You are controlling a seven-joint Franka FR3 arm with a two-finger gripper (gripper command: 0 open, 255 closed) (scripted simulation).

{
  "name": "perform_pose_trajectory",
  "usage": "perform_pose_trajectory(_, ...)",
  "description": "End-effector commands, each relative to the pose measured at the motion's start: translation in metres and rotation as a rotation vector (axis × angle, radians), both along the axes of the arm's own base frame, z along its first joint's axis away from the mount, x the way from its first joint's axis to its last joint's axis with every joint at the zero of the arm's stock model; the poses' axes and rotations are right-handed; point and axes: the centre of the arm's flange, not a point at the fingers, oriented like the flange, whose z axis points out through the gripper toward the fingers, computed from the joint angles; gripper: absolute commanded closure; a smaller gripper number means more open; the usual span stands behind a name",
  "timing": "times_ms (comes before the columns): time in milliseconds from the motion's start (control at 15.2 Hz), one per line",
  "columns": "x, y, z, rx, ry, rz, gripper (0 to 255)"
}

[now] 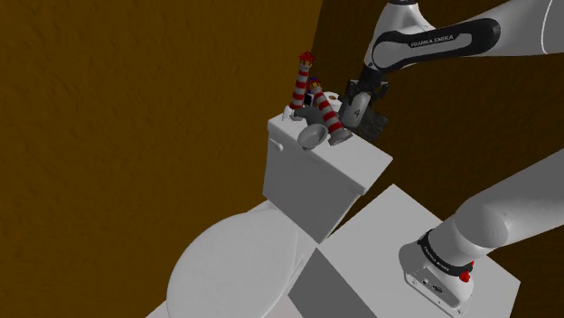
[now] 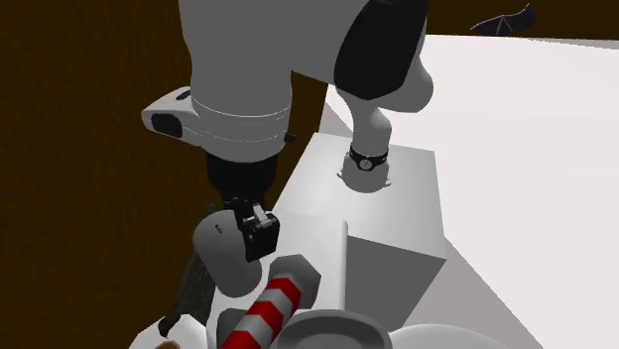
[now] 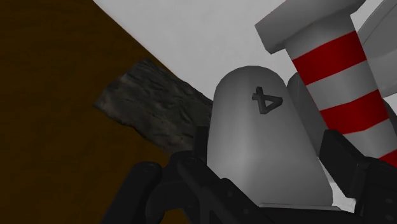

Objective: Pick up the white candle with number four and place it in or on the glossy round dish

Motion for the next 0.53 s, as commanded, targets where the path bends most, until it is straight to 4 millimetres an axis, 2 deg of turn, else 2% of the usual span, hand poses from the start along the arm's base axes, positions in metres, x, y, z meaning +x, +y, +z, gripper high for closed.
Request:
perform_pose_trajectory(0, 0.0, 0.0, 0.01, 0.0, 0.0, 0.0, 255)
perform_pose_trajectory(330, 0.0, 0.0, 0.035, 0.0, 0.0, 0.0, 255)
perform_pose_trajectory(462, 0.006, 0.025, 0.04, 0.0, 0.0, 0.0, 255)
